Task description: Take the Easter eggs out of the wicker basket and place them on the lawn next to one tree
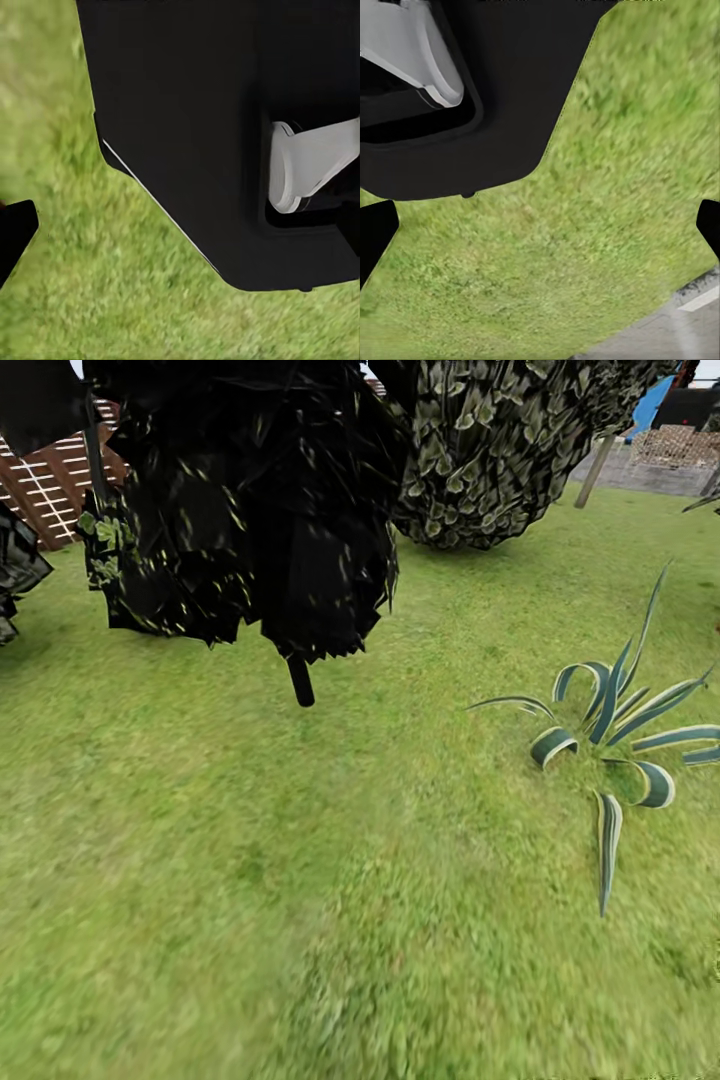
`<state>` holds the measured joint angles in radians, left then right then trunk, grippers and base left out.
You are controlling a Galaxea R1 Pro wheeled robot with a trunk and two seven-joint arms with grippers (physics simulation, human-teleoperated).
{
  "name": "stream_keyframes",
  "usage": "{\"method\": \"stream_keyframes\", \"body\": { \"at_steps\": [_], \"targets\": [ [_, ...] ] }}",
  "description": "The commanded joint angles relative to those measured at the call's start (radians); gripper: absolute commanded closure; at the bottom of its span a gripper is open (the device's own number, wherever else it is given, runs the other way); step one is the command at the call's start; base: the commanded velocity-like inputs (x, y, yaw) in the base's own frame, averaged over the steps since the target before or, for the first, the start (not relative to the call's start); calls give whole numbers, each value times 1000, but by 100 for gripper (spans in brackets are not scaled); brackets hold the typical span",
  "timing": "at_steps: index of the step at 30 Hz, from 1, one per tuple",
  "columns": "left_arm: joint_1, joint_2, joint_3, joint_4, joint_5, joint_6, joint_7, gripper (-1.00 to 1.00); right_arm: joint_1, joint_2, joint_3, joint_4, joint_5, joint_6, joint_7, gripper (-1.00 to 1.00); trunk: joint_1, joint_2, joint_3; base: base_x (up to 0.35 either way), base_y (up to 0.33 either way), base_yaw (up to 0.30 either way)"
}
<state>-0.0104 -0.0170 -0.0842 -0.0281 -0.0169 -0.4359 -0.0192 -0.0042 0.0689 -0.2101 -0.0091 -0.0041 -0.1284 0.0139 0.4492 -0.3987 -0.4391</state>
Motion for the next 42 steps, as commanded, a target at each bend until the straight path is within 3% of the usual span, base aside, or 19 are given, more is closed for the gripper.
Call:
{"method": "stream_keyframes", "body": {
  "at_steps": [1, 17, 42],
  "targets": [
    [0, 0, -6, 1, -1, -3, 2, -100, 0, 0, -6, 1, 0, -4, 1, -100, 1, -1, -1, 200, 115, -284],
    [0, 0, -6, 1, -1, -4, 2, -100, 0, 0, -7, 1, 0, -4, 1, -100, 1, -1, 10, 247, 137, -284],
    [0, 0, -6, 1, -1, -4, 2, -100, 0, 0, -8, 1, 0, -5, 1, -100, 1, -1, 27, 218, 7, -283]
  ]
}}
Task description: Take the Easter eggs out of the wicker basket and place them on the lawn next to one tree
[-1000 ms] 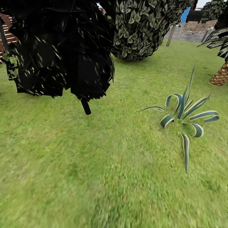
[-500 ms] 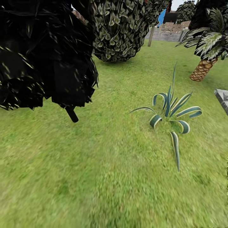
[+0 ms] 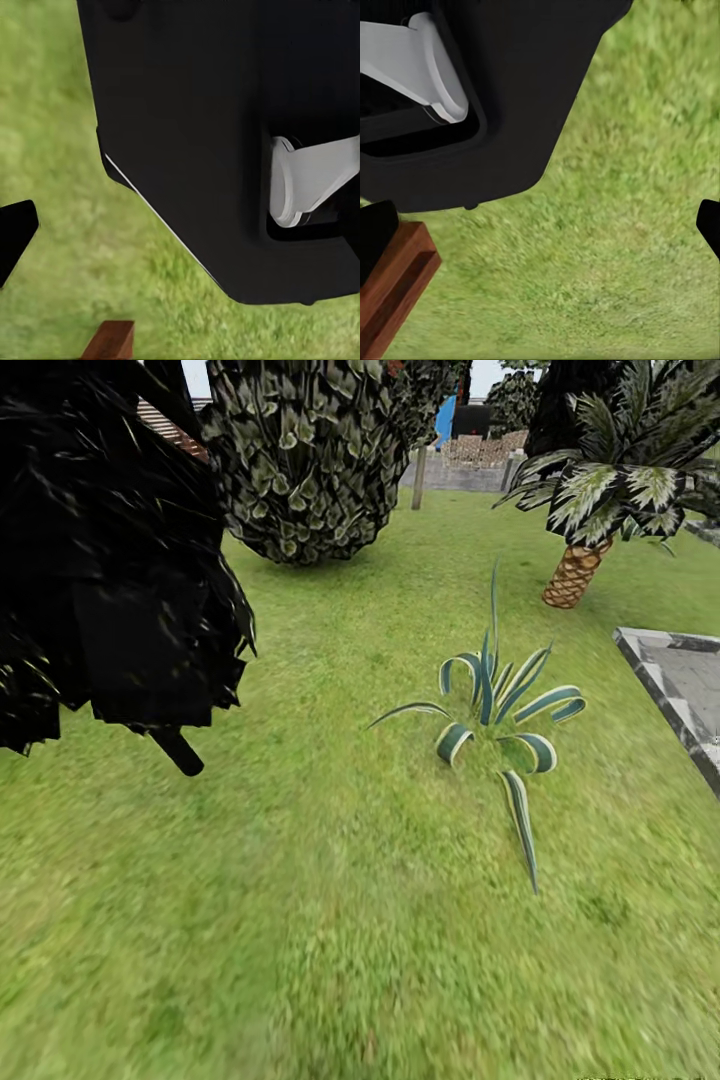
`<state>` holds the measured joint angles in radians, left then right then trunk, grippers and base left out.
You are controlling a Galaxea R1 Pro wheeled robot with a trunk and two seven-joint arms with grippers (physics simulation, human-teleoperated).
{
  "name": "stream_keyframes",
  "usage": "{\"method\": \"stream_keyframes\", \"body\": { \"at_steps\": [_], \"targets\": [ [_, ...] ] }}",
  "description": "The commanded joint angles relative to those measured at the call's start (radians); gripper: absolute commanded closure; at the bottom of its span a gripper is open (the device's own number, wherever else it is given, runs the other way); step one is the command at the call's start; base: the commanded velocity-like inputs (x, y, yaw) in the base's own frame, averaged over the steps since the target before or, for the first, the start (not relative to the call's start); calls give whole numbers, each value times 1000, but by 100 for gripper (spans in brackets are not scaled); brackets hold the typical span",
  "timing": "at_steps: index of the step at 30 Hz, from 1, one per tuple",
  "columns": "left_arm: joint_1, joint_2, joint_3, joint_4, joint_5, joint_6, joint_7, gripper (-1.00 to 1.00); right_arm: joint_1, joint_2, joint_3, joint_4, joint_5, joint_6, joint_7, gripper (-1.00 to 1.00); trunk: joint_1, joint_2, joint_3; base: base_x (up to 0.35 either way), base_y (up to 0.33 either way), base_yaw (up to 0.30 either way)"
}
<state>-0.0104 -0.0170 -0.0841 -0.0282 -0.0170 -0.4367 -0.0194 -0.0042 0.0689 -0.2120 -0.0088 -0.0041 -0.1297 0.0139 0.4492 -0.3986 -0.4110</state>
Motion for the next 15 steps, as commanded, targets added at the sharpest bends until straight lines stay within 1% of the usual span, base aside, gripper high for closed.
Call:
{"method": "stream_keyframes", "body": {
  "at_steps": [1, 8, 15],
  "targets": [
    [0, 0, -6, 1, -1, -4, 2, -100, 0, 0, -6, 1, 0, -4, 1, -100, 1, -1, -1, 183, 0, -282],
    [0, 0, -6, 1, -1, -4, 2, -100, 0, 0, -7, 0, 0, -4, 1, -100, 1, -1, 4, 171, 29, -282],
    [0, 0, -6, 1, -1, -4, 2, -100, 0, -1, -7, 0, -1, -4, 1, -100, 1, -1, 9, 155, 120, -280]
  ]
}}
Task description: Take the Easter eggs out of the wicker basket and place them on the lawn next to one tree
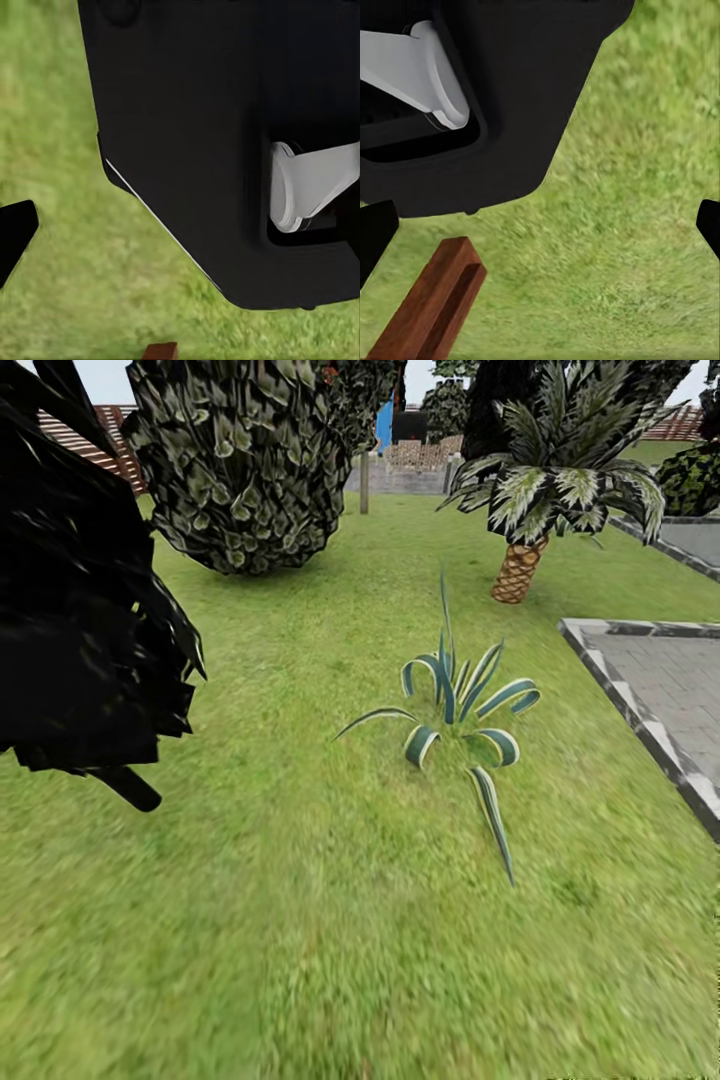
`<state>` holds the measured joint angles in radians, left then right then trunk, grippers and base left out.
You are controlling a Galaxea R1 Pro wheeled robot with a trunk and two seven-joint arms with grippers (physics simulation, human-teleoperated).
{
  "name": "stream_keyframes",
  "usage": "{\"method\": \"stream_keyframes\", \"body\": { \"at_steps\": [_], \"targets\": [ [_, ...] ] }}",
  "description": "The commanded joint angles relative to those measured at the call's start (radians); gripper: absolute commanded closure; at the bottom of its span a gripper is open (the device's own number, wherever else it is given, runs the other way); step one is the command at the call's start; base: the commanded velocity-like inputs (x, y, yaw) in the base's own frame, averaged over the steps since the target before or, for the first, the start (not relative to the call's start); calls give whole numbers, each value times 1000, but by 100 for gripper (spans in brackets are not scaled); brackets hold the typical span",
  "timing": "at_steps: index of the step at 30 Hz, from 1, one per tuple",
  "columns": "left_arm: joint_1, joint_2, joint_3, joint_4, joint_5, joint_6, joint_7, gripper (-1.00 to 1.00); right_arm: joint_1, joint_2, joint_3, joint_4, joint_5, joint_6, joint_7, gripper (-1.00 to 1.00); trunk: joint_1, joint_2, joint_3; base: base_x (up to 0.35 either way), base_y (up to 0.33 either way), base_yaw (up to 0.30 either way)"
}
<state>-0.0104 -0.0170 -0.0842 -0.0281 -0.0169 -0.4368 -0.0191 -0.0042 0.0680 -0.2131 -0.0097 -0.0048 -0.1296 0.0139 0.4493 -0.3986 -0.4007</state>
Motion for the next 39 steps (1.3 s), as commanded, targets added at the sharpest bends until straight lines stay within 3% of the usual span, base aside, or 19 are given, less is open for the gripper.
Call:
{"method": "stream_keyframes", "body": {
  "at_steps": [1, 20, 39],
  "targets": [
    [0, 0, -6, 1, -1, -3, 2, -100, 0, 0, -6, 1, -1, -4, 1, -100, 1, -1, -1, 158, 183, -278],
    [0, 0, -6, 1, -1, -3, 2, -100, 0, -6, -17, 1, -11, -5, 1, -100, 1, -1, 14, 167, 222, -275],
    [0, 0, -6, 1, -1, -3, 2, -100, 0, -7, -22, 1, -12, -5, 0, -100, 1, -1, 30, 120, 26, -263]
  ]
}}
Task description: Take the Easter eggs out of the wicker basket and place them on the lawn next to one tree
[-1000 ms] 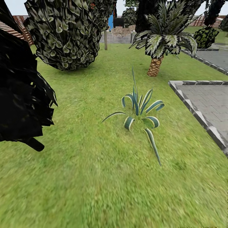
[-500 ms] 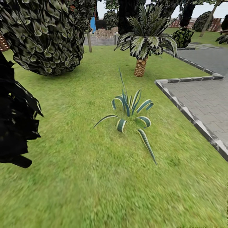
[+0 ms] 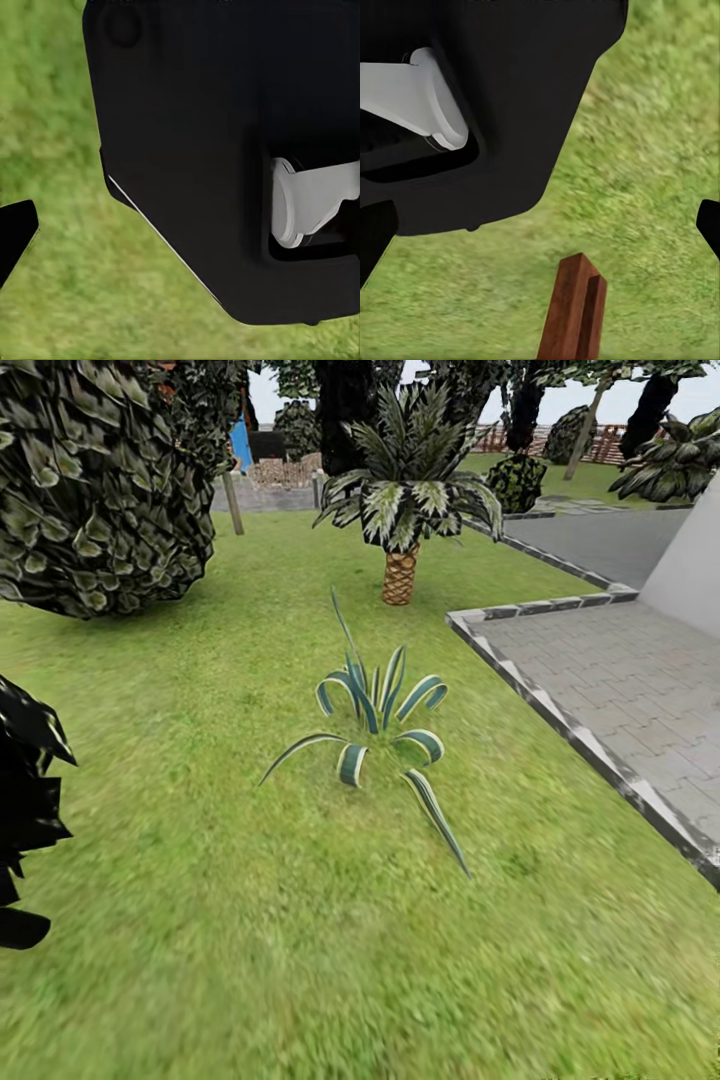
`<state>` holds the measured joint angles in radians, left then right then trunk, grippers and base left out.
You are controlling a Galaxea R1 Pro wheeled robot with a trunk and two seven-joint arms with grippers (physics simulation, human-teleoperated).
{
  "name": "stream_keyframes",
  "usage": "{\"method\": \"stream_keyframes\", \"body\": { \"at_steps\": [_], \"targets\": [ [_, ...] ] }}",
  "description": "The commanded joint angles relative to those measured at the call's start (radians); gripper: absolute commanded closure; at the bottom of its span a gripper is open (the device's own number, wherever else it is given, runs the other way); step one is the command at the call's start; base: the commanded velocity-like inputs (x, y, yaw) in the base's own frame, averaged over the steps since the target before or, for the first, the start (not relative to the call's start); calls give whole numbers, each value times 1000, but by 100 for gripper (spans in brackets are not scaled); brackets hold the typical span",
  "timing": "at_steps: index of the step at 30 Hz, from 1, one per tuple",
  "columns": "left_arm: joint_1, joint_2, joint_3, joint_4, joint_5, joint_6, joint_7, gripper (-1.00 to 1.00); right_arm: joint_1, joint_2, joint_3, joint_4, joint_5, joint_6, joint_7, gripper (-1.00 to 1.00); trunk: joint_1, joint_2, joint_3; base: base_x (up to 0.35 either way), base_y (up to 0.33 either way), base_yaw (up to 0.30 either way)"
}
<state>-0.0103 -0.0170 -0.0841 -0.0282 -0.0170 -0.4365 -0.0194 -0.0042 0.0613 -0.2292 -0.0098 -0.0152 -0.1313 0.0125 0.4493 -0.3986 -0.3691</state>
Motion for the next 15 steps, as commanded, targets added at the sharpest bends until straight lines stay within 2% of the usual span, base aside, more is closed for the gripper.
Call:
{"method": "stream_keyframes", "body": {
  "at_steps": [1, 4, 15],
  "targets": [
    [0, 0, -6, 1, -1, -4, 2, -100, 0, 0, -5, 1, -2, -4, 1, -100, 1, -1, 0, 92, 1, -255],
    [0, 0, -6, 1, -1, -4, 2, -100, 0, 0, -5, 1, -2, -3, 1, -100, 1, -1, 2, 89, 0, -255],
    [-3, 6, -8, 1, -4, -4, -1, -100, -2, -6, -4, -2, 0, -5, 2, -100, 1, -1, 2, 3, 0, 0]
  ]
}}
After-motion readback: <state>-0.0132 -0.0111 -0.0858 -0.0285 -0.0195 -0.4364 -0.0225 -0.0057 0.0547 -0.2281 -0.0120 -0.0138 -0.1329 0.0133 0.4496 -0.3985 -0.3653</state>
